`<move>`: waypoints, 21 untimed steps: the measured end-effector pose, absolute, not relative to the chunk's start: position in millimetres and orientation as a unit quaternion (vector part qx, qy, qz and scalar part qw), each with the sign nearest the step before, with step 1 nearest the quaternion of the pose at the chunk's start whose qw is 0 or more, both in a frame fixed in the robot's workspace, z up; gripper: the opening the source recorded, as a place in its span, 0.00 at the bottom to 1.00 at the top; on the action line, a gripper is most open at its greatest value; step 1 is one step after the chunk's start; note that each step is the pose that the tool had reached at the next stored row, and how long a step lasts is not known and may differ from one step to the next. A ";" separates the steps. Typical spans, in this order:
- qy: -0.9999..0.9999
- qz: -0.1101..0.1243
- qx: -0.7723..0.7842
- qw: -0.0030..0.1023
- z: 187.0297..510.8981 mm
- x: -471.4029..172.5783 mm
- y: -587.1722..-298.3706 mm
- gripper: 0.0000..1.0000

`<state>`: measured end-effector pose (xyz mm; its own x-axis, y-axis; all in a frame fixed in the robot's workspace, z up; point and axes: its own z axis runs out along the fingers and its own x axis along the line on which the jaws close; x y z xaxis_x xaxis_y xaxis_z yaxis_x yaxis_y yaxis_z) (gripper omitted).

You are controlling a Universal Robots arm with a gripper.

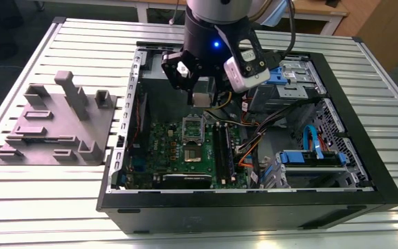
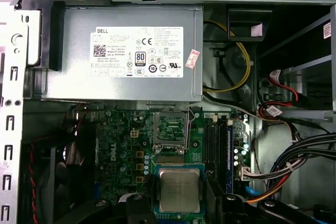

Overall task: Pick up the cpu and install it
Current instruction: 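Place the cpu into insertion slot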

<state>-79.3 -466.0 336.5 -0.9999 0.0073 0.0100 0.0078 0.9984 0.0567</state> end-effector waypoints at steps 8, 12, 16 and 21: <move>-1.000 -0.028 -0.004 0.005 336.0 -78.9 -466.0 0.47; -1.000 -0.028 -0.004 0.005 334.1 -77.9 -466.0 0.47; -1.000 -0.028 -0.004 0.005 330.0 -77.9 -466.0 0.47; -1.000 -0.028 -0.004 0.005 327.3 -77.8 -466.0 0.47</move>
<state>-77.8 -466.0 327.3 -0.9999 0.0073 0.0100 0.0078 0.9984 0.0568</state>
